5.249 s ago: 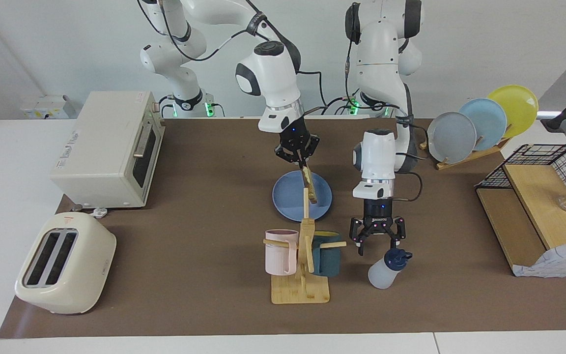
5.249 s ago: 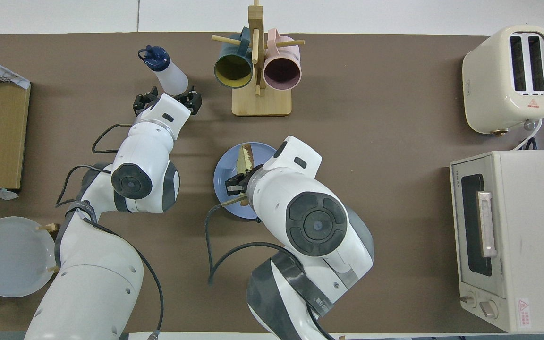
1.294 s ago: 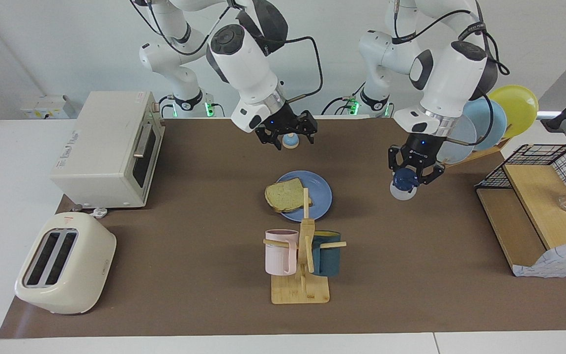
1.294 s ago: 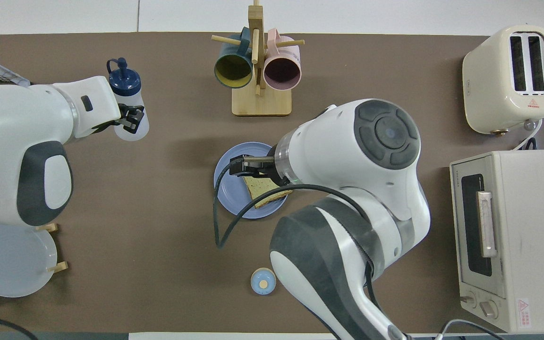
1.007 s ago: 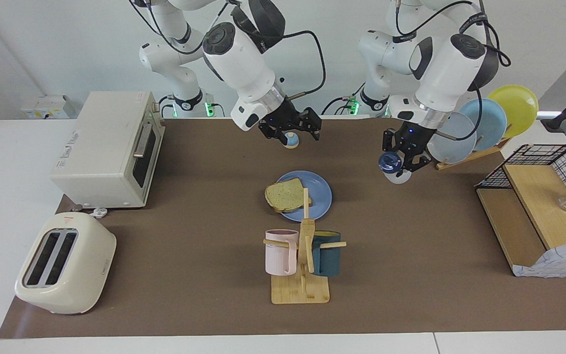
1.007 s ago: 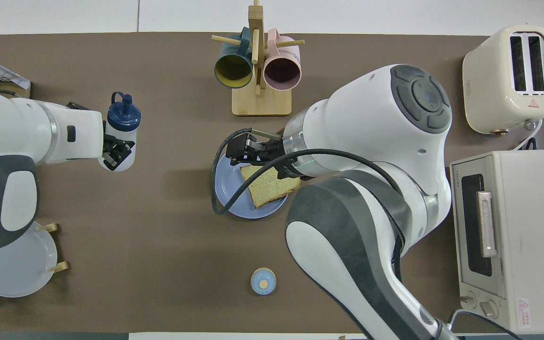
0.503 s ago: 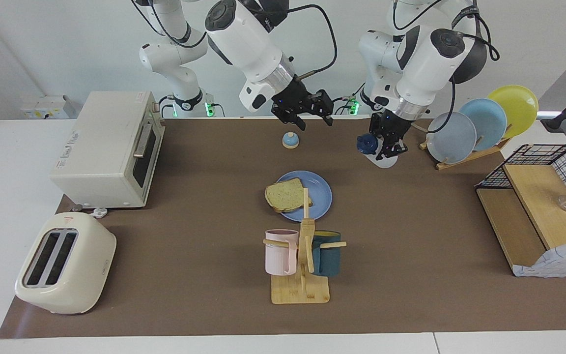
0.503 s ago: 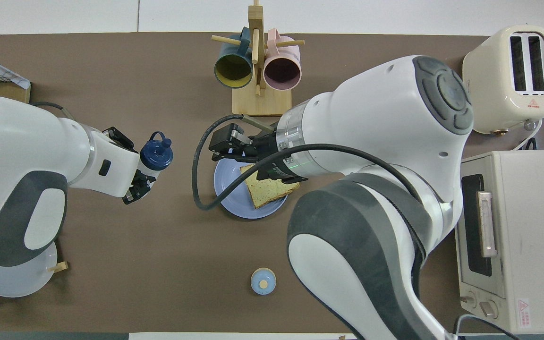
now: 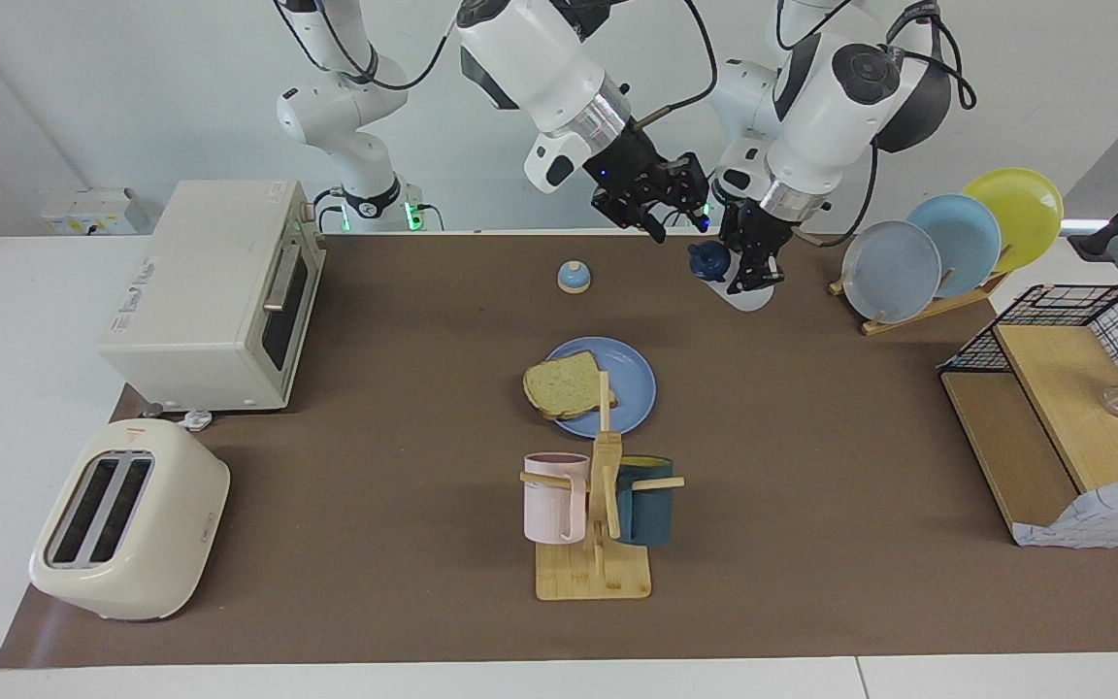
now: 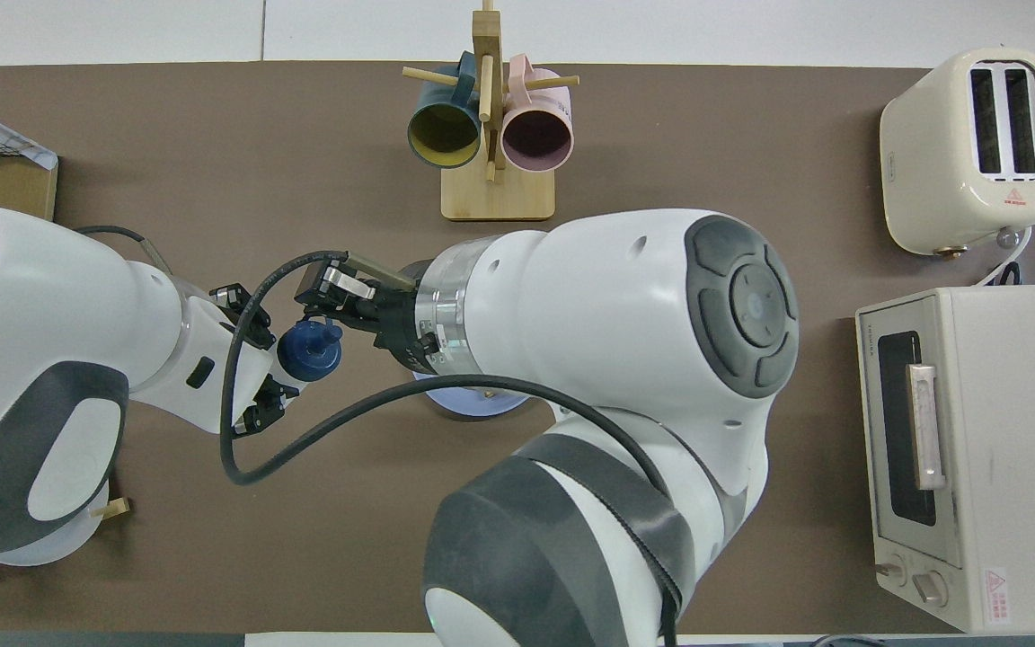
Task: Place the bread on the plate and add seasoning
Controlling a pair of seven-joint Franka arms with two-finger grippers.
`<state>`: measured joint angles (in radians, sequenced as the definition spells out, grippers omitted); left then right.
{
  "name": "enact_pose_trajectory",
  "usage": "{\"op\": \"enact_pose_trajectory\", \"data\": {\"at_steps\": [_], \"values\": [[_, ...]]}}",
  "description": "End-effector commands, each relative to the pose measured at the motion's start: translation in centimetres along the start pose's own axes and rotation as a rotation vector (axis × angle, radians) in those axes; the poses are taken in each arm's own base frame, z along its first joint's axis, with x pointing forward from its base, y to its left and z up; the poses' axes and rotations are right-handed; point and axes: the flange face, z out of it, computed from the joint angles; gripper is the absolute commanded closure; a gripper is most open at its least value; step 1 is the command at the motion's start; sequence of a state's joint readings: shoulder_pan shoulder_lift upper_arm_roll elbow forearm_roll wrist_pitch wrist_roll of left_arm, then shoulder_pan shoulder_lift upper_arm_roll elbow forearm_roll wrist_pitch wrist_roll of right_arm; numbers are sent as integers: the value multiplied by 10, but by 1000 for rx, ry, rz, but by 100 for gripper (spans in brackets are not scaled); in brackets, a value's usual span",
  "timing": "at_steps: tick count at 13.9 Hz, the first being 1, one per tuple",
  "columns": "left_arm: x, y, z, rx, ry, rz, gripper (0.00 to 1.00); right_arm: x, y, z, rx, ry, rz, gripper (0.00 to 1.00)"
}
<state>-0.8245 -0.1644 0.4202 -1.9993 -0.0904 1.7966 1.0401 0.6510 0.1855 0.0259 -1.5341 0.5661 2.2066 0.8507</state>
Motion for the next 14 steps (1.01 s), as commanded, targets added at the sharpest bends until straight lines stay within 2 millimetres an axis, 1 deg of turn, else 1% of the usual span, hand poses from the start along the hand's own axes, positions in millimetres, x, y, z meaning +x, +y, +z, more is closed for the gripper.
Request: {"op": "enact_pose_trajectory", "data": {"at_steps": [1,3,5,7,8,10,14], "values": [[-4,13,-1,-7,1,32,100,2,4,1,-2,3,6,49],[-3,13,-1,-7,1,35,100,2,8,4,-11,3,2,55],[-2,13,0,-6,2,35,100,2,11,8,-16,1,4,57],[0,16,3,-10,4,41,100,-5,12,14,-25,-7,-2,61],[0,16,3,-9,7,41,100,-4,14,16,-30,-8,1,62],[1,17,1,-9,22,39,100,-5,15,16,-32,-10,1,63],[0,19,7,-12,45,32,100,-7,18,18,-37,-12,1,63]]}}
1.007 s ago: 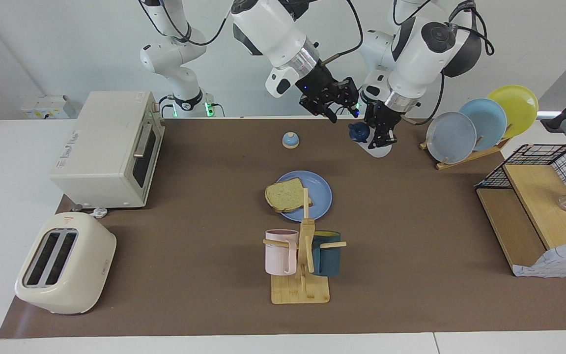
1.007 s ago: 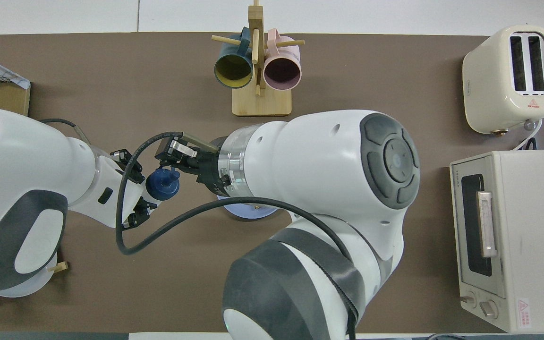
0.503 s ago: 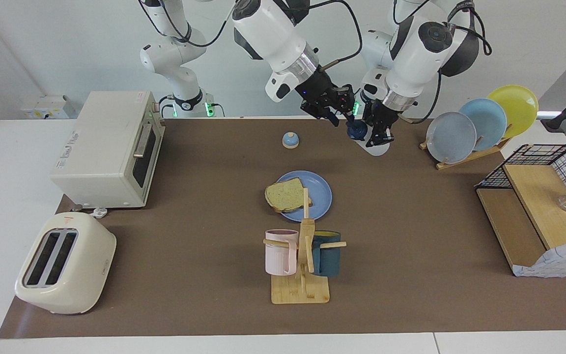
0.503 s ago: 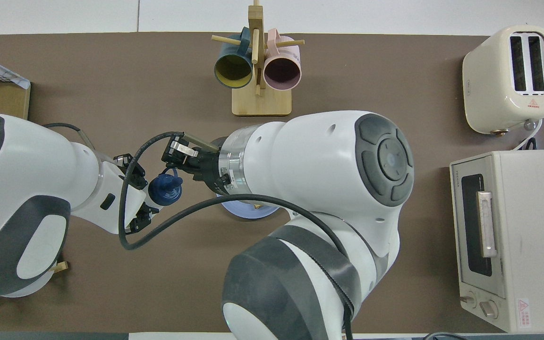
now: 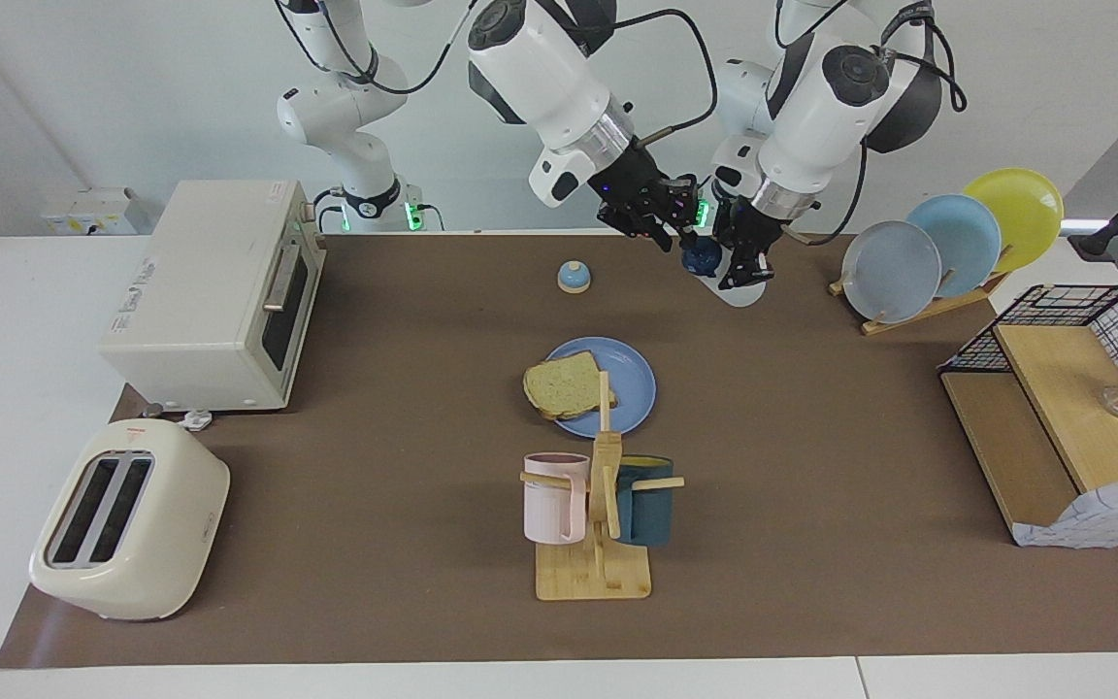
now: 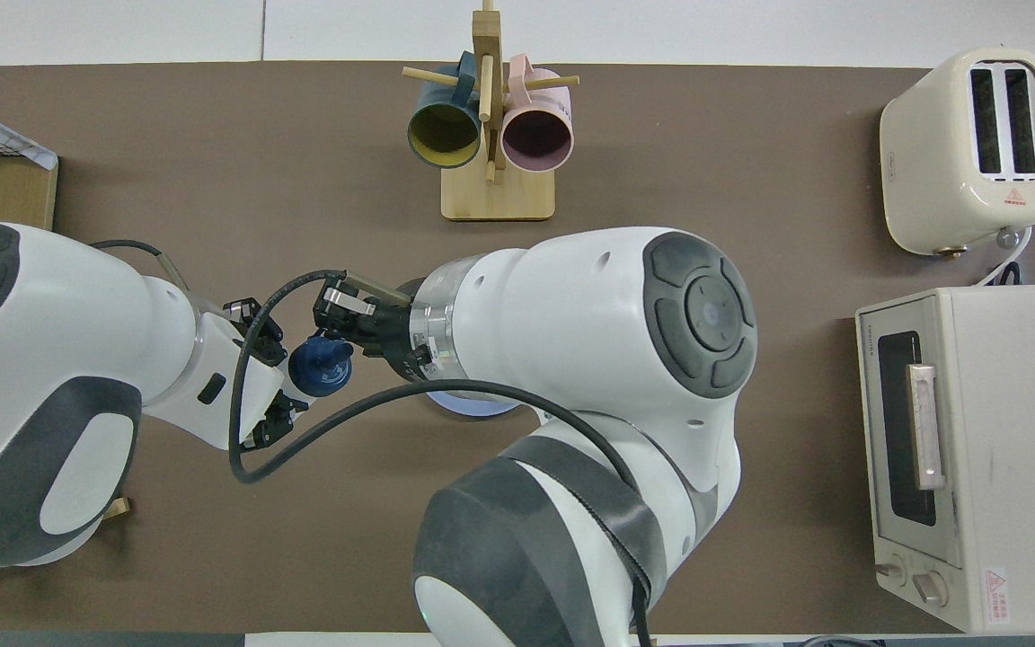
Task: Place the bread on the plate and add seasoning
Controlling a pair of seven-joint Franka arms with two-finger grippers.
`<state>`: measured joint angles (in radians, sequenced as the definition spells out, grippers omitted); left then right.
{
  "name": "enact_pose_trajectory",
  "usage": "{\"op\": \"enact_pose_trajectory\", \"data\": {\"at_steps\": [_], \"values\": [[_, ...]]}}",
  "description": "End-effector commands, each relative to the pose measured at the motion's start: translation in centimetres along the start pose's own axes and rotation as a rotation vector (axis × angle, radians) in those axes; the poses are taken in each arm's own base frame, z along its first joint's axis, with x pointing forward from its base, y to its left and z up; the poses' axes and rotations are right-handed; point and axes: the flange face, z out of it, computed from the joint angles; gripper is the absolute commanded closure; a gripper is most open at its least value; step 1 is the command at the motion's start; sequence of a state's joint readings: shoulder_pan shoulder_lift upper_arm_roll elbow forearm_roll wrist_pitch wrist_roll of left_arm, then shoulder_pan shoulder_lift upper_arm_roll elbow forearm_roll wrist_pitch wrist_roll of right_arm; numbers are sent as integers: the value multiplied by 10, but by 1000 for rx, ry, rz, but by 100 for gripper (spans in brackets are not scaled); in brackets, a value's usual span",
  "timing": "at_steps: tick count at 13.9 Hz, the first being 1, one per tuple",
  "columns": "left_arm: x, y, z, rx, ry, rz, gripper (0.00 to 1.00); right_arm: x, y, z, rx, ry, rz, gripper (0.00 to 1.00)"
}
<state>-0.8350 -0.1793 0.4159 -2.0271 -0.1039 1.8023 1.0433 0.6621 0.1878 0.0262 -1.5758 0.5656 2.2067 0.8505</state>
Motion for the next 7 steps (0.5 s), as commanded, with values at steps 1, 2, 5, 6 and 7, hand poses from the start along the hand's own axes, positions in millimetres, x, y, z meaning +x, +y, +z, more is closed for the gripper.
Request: {"op": "enact_pose_trajectory", "data": {"at_steps": [1,2,5,6,7], "values": [[-2,11,1,3,44,13,100,-4,7,-2,-1,8,-7,63],[-3,10,1,2,48,11,100,-5,6,-2,0,7,-9,63],[-2,10,1,1,65,2,100,-6,9,0,-6,8,-9,63],[-2,10,1,2,72,-1,100,-6,10,0,-7,7,-8,63],[-2,10,1,3,74,-2,100,-6,10,0,-7,7,-7,63]]}}
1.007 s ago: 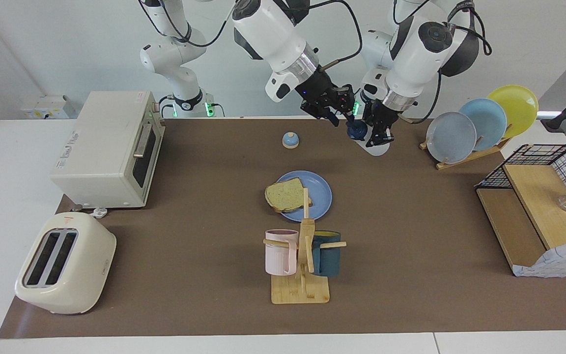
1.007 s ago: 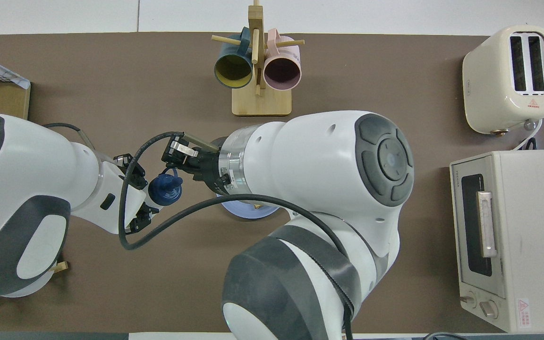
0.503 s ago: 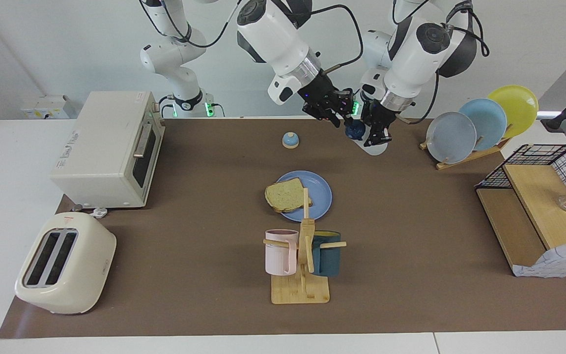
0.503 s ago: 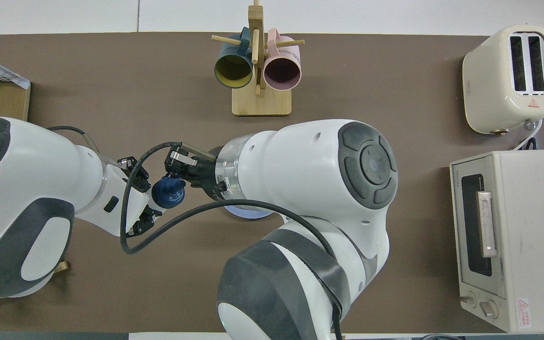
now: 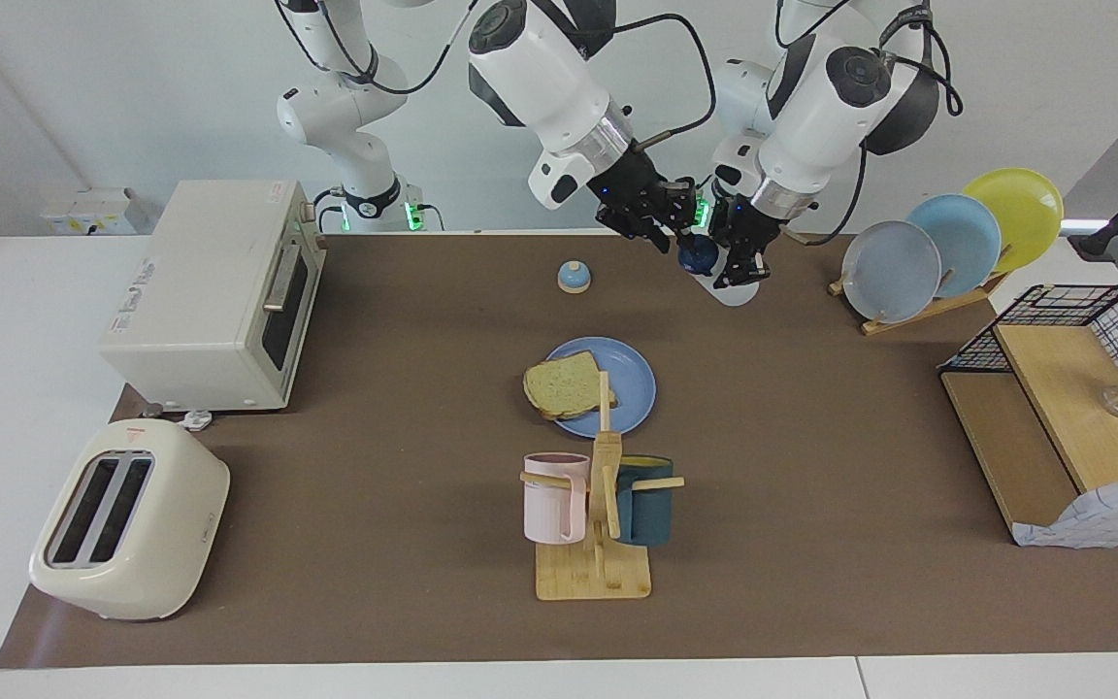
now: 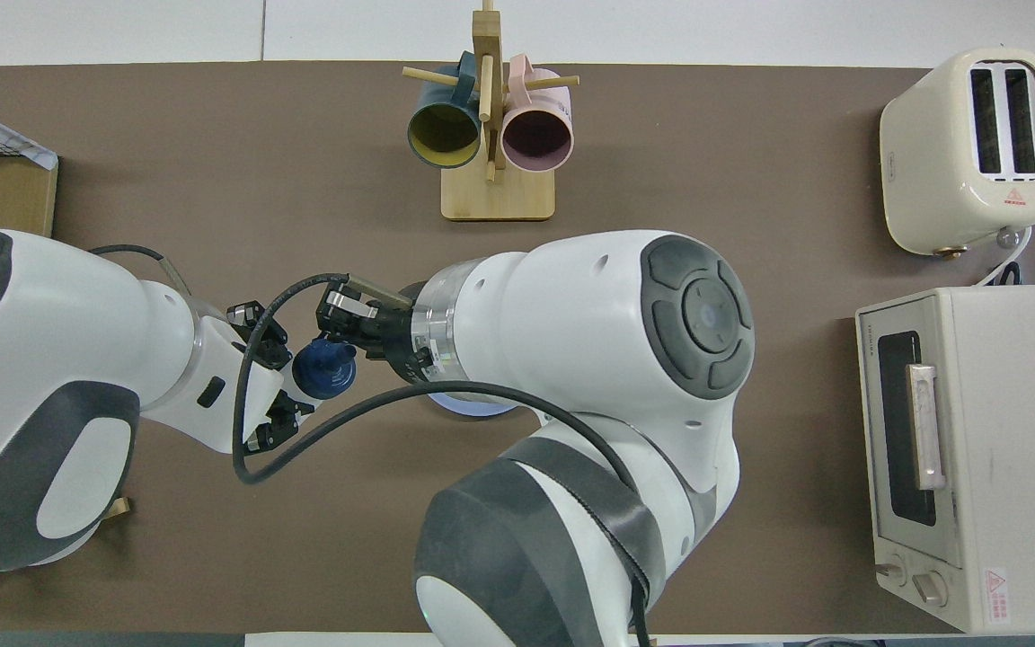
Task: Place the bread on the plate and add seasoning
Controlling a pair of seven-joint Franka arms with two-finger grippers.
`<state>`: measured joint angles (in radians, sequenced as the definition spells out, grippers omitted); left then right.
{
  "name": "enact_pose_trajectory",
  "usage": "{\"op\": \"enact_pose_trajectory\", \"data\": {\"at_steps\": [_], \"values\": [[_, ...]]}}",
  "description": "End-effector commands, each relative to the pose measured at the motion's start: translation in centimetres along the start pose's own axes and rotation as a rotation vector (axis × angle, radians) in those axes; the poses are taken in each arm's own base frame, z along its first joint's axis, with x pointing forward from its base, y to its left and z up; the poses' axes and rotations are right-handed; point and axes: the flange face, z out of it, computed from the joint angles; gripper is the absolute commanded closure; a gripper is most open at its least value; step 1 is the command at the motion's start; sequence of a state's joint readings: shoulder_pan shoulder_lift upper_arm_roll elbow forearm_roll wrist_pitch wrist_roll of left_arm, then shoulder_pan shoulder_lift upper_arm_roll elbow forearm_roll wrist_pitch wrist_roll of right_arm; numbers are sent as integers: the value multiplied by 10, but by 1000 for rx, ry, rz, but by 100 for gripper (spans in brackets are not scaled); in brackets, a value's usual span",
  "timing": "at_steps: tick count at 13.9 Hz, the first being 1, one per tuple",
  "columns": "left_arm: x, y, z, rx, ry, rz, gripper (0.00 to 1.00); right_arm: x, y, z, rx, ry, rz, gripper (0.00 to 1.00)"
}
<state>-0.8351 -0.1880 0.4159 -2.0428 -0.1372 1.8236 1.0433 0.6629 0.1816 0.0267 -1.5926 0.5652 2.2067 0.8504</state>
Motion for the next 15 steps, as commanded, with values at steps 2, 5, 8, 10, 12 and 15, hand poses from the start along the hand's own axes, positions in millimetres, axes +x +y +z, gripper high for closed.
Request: {"op": "enact_pose_trajectory", "data": {"at_steps": [2,5,8,10,12,15], "values": [[-3,8,0,9,37,5,100,-6,5,-3,2,10,-11,64],[-3,8,0,9,37,4,100,-12,3,0,2,6,-20,66],[-3,7,0,9,46,0,100,-14,2,1,0,2,-23,68],[-4,6,-1,10,46,-5,100,-13,2,0,2,4,-24,68],[-5,7,-2,9,54,-6,100,-12,3,1,1,4,-22,68],[-5,7,-1,3,59,-10,100,-11,2,0,5,8,-22,71]]}}
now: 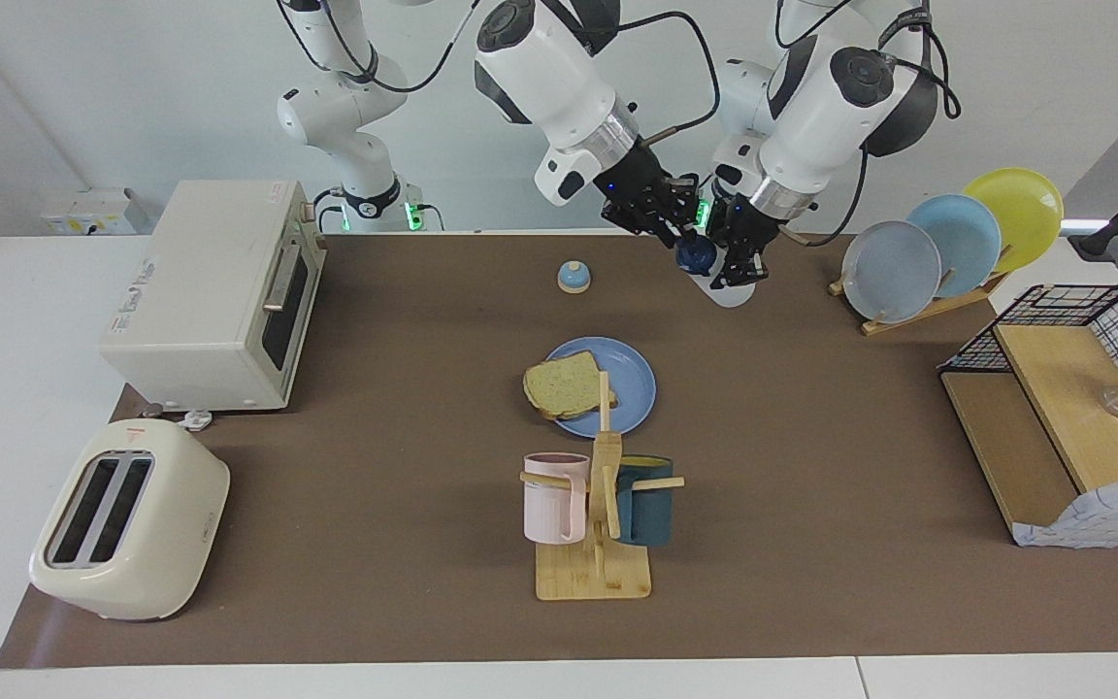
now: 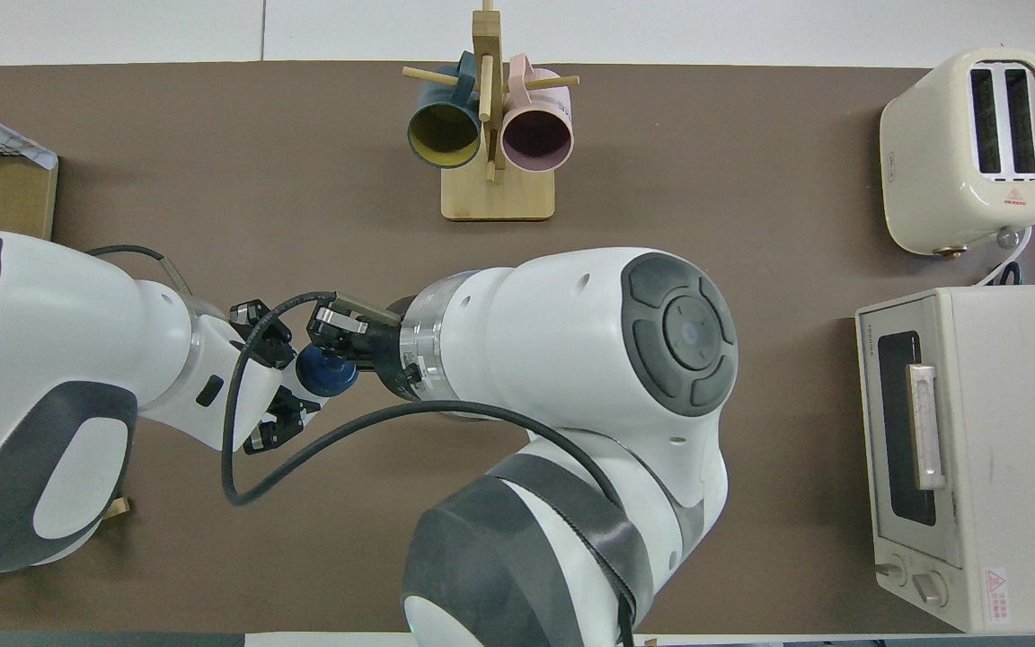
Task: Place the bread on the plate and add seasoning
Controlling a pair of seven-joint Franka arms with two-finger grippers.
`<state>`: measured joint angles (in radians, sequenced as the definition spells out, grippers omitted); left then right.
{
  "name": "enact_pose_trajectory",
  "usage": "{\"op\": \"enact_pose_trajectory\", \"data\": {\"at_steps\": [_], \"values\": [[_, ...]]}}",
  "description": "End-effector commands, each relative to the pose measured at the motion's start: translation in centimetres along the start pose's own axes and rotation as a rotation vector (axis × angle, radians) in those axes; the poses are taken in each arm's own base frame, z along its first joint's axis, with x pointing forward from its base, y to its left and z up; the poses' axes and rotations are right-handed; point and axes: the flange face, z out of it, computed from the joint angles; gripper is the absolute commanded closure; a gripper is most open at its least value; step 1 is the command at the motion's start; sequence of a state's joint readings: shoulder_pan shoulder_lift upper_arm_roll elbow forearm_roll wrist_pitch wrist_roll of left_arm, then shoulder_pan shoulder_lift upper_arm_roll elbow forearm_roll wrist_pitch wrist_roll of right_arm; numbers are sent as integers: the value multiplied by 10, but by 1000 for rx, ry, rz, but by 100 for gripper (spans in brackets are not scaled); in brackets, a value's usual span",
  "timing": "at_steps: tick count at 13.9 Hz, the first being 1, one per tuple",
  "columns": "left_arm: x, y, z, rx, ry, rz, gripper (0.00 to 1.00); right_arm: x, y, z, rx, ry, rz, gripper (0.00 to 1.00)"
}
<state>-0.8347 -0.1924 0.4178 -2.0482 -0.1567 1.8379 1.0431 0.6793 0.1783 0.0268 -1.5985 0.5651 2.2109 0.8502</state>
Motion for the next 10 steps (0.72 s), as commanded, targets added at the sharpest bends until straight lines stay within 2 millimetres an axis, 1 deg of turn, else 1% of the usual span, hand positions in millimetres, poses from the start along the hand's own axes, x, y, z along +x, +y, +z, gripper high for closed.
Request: {"op": "enact_pose_trajectory", "data": {"at_steps": [1,2,3,5,8,10], "values": [[-6,6,0,2,35,-4,100,-2,4,-5,8,16,-9,74],[-6,6,0,2,35,-4,100,-2,4,-5,8,16,-9,75],[-6,6,-1,2,35,-6,100,-2,4,-5,8,16,-9,80],[-6,6,-1,2,35,-7,100,-1,3,-6,10,17,-8,83],[-6,6,-1,3,39,-8,100,0,3,-6,10,18,-7,98],[-6,6,-1,2,40,-10,100,1,4,-6,8,18,-4,100]]}}
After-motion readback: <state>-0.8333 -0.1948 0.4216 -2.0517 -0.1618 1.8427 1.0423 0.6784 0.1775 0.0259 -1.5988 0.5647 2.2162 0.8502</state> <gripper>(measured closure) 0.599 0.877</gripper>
